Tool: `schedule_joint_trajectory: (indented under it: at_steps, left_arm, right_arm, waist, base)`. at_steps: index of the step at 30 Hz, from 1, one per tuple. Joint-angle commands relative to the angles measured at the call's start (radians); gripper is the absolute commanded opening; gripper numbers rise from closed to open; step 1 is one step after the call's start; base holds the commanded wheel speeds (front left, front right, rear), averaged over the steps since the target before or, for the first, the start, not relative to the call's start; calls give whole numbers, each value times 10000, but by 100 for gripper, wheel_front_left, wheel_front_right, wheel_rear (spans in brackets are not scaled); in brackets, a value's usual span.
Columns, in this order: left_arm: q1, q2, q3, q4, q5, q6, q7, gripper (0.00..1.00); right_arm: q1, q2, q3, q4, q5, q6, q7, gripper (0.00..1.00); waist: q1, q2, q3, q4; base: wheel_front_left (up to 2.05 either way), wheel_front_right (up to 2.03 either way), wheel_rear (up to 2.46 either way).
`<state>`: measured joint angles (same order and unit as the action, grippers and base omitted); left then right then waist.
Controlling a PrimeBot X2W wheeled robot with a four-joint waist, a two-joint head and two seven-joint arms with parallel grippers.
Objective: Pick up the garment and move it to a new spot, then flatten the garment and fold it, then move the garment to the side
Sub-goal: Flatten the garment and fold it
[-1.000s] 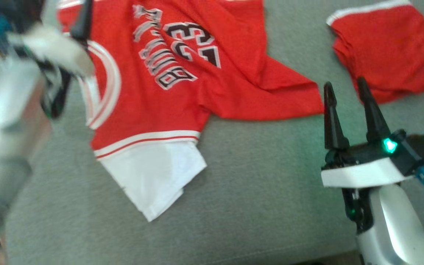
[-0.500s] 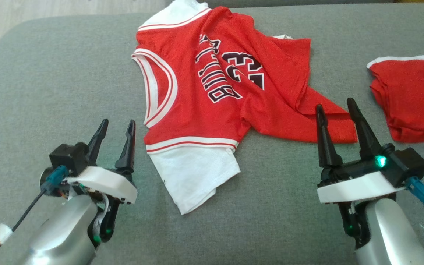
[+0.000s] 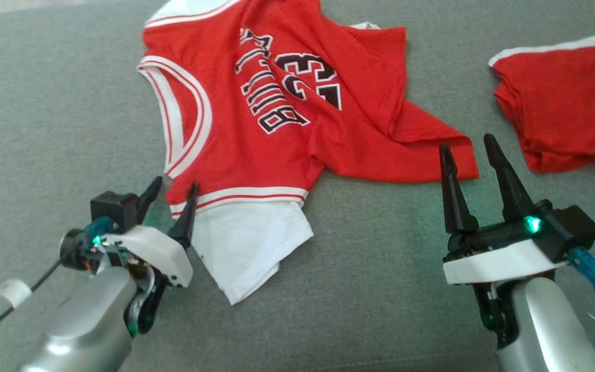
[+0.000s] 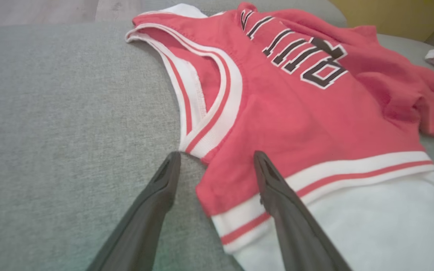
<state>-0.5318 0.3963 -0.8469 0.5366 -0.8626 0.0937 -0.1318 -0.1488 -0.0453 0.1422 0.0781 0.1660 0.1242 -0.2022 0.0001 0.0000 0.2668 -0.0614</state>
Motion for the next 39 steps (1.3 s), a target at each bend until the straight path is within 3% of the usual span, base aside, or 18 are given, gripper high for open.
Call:
schedule_joint_trajectory:
  at_steps: [1,6,7,8,21,28,29,30,31,32,39]
  left_arm:
    - [-575,191,325,80,-13,-41,52,100]
    - [-833,219,69,758,61,-238,545,98]
    - [-896,244,33,892,99,-249,598,28]
    - [-968,269,13,1008,141,-263,600,0]
    - [-2578,496,283,1952,712,-229,-388,0]
    - [-4192,301,178,3175,1061,-710,-449,0]
    - [-4313,263,124,3336,1095,-829,-429,20]
    - [-4420,230,100,3495,1110,-908,-436,47]
    - [-4512,200,86,3641,1140,-937,-490,93]
    - [-4575,153,113,3768,1125,-954,-571,100]
    - [-4243,-167,322,4035,921,-1189,-1109,100]
  right_arm:
    - [-90,-49,219,-362,8,65,-85,100]
    - [-182,-49,235,-310,74,65,-165,100]
    - [-204,-49,245,-295,84,65,-182,100]
    - [-225,-49,248,-283,97,65,-200,100]
    - [-357,-49,207,-111,147,65,-343,100]
    - [-543,-49,370,-41,83,65,-319,100]
    - [-562,-49,383,-35,85,65,-318,100]
    - [-575,-49,395,-28,86,65,-320,100]
    - [-580,-49,406,-20,89,65,-323,100]
    - [-581,-49,413,-10,92,65,-327,100]
    - [-496,-49,311,113,102,65,-347,100]
  waist:
    - [-1,0,212,-203]
    - [-1,0,380,-419]
    - [-1,0,405,-457]
    - [-1,0,427,-492]
    - [-1,0,467,-511]
    - [-1,0,520,-394]
    - [-1,0,527,-391]
    - [-1,0,533,-387]
    - [-1,0,535,-382]
    - [-1,0,531,-373]
    - [-1,0,283,-173]
  base:
    - [0,0,0]
    - [0,0,0]
    - [0,0,0]
    - [0,0,0]
    - [0,0,0]
    - [0,0,0]
    - [0,0,0]
    - [0,0,0]
    - [0,0,0]
    - [0,0,0]
    - [0,0,0]
